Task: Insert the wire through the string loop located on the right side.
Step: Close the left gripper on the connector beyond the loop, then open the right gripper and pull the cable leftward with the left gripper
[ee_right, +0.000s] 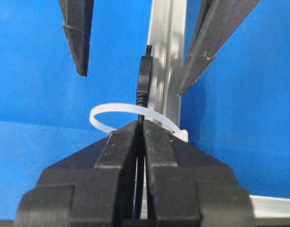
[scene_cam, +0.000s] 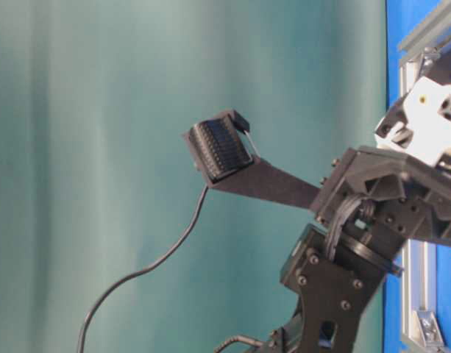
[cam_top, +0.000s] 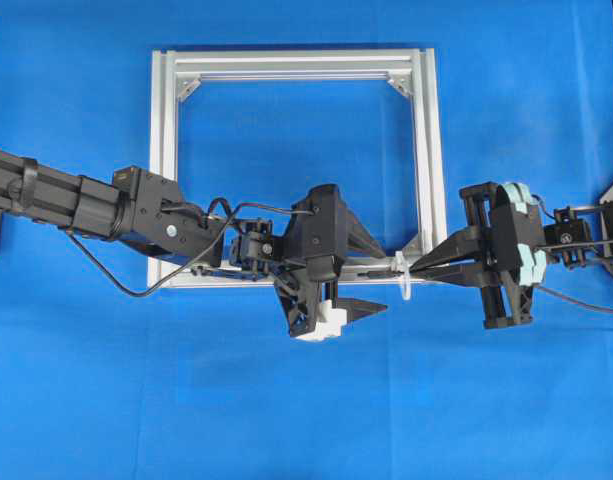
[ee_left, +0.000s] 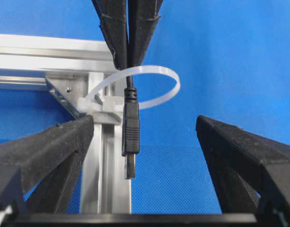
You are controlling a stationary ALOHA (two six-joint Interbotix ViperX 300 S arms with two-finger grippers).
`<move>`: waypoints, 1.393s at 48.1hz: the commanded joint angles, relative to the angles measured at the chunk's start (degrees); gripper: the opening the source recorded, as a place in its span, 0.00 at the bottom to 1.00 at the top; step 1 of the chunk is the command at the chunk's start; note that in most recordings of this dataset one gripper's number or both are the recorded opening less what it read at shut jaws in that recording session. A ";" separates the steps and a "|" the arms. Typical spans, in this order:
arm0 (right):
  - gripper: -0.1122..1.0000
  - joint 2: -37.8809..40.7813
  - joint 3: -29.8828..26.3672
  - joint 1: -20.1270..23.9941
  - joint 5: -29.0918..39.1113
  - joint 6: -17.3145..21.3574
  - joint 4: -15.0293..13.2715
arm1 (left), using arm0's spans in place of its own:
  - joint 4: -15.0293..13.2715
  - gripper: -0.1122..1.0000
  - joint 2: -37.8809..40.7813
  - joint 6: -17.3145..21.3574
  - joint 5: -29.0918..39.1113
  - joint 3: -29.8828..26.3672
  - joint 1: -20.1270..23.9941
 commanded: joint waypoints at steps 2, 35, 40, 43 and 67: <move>0.07 -0.35 -0.79 -0.09 -0.53 -0.09 -0.09 | 0.00 0.91 -1.05 0.00 -0.18 -0.53 0.00; 0.07 -0.35 -0.97 0.00 -0.35 -0.09 -0.09 | 0.09 0.88 -1.05 0.00 0.18 -0.53 -0.18; 0.07 -0.35 -0.88 -0.09 -0.35 -0.09 0.00 | 0.00 0.77 -0.97 0.00 1.14 -0.70 -0.18; 0.07 -0.35 -0.88 0.00 -0.35 -0.09 -0.09 | 0.00 0.63 -0.97 0.00 1.67 -0.79 0.00; 0.07 -1.23 -0.88 0.00 0.97 -0.09 -0.18 | 0.09 0.18 -1.05 0.35 1.67 -0.53 0.35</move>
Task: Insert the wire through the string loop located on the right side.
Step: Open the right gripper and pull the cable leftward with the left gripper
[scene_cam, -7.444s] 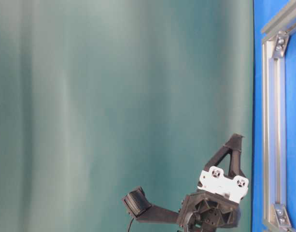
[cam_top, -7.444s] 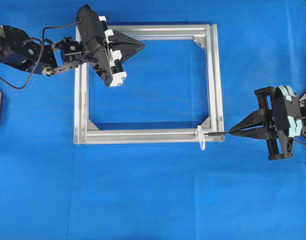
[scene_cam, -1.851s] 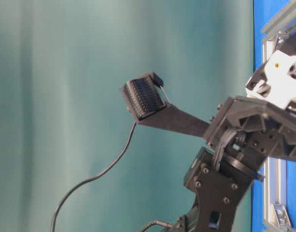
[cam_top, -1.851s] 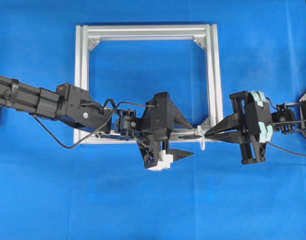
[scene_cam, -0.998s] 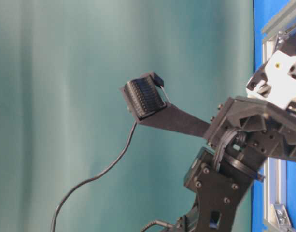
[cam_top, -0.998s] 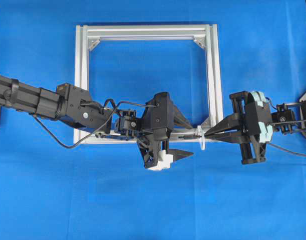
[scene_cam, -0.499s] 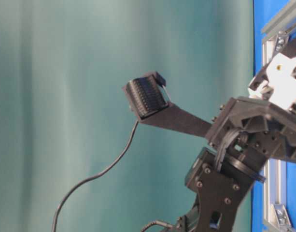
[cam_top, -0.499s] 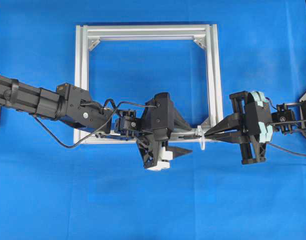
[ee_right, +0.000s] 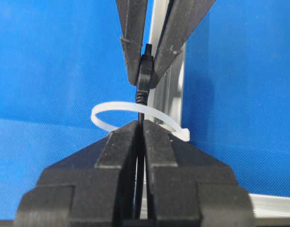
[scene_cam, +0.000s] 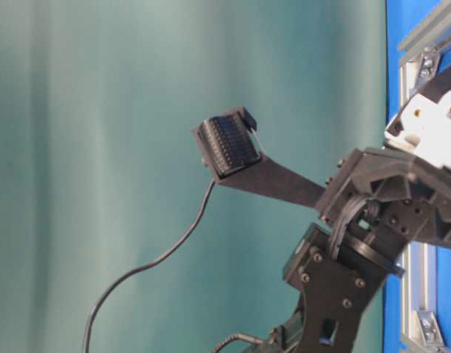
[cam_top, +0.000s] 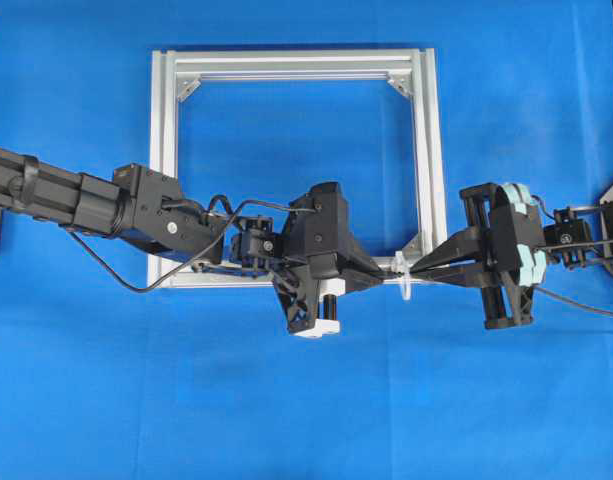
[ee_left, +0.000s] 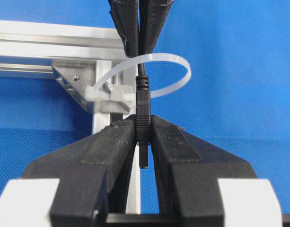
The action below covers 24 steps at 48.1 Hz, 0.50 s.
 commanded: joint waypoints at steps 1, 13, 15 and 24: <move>0.07 -1.23 -0.88 -0.09 0.35 -0.09 0.00 | 0.00 0.18 -1.14 0.09 -0.26 -0.53 -0.09; 0.12 -2.64 -0.79 -0.09 2.72 0.09 0.00 | 0.09 0.18 -1.23 0.09 -0.26 -0.44 -0.09; 0.18 -2.72 -0.88 -0.18 3.08 0.18 0.00 | 0.09 0.18 -1.23 0.18 -0.26 -0.35 -0.09; 0.64 -2.72 -1.05 -0.09 3.78 0.18 0.26 | 0.00 0.18 -1.41 0.18 -0.26 0.18 -0.09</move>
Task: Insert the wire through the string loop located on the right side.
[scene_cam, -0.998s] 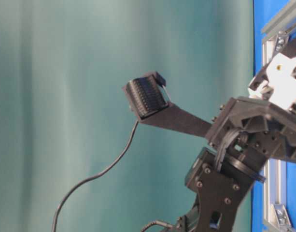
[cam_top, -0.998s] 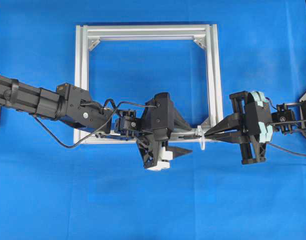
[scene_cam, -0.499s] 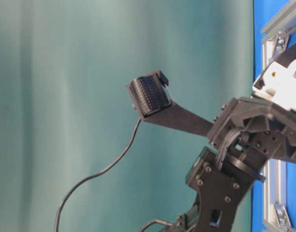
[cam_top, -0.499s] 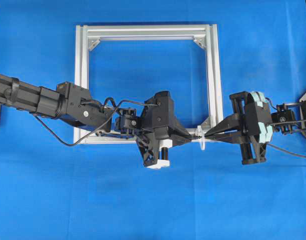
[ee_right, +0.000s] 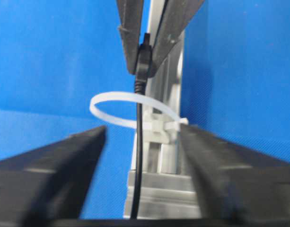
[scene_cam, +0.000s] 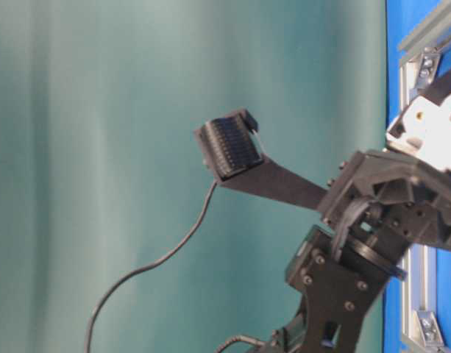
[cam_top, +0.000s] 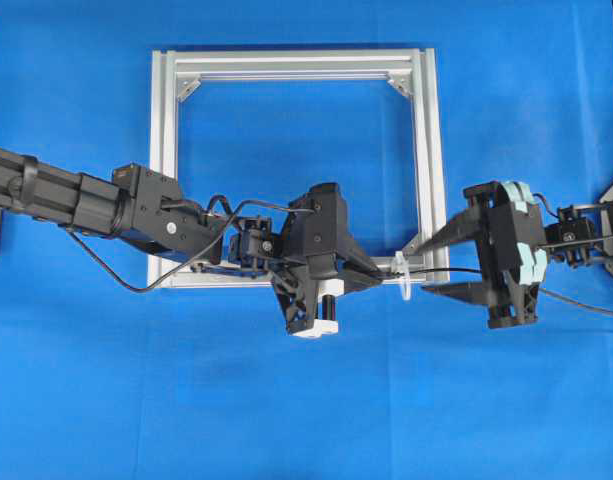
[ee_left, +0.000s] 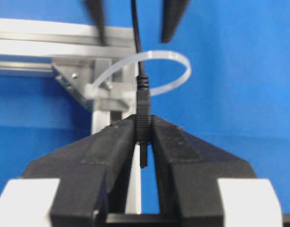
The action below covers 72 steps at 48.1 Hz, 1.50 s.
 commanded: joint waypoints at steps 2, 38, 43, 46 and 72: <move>0.75 -0.79 -1.05 -0.09 -0.09 0.00 0.18 | 0.09 0.18 -1.49 0.09 -0.35 -0.09 0.00; 0.94 -0.88 -1.05 -0.09 0.70 -0.09 -0.09 | 0.09 0.18 -22.32 -0.35 -3.96 28.39 -0.88; 0.94 -0.97 -1.14 0.00 1.05 -0.09 0.00 | 0.00 0.18 -25.58 -0.35 -4.04 32.70 -0.79; 0.94 -1.05 -1.14 0.00 1.23 -0.09 -0.09 | 0.00 0.18 -27.69 -0.44 -4.04 35.24 -0.88; 0.94 -3.78 -1.67 -0.09 3.87 -0.09 -0.09 | 0.09 0.18 -45.09 -0.09 1.05 50.80 -3.69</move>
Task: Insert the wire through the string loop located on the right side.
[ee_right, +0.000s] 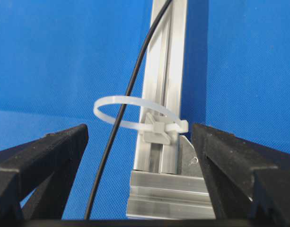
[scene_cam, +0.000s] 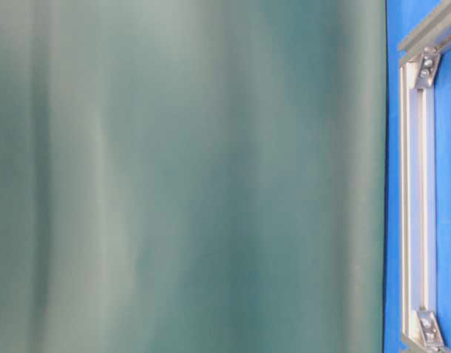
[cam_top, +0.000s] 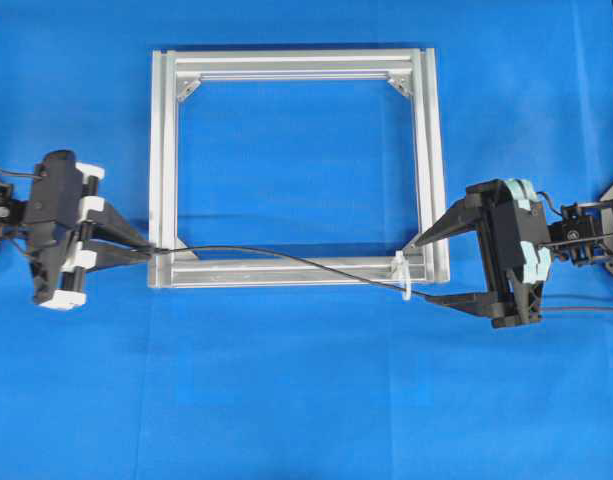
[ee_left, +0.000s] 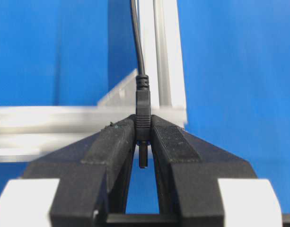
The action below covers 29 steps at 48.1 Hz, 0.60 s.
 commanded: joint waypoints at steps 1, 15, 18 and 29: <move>0.94 -1.14 -1.14 -0.09 0.26 0.00 -0.09 | 0.09 0.18 -1.05 0.35 1.32 0.09 -1.14; 0.94 -1.41 -1.76 -0.09 0.97 0.00 -0.09 | 0.09 0.18 0.09 0.26 6.15 -0.88 -1.14; 0.94 -1.41 -1.85 0.00 1.23 0.00 -0.09 | 0.09 0.18 0.09 0.09 6.15 -0.88 -1.14; 0.94 -1.41 -2.11 -0.09 1.85 0.00 -0.09 | 0.09 0.27 0.00 -0.09 6.33 -0.97 -1.14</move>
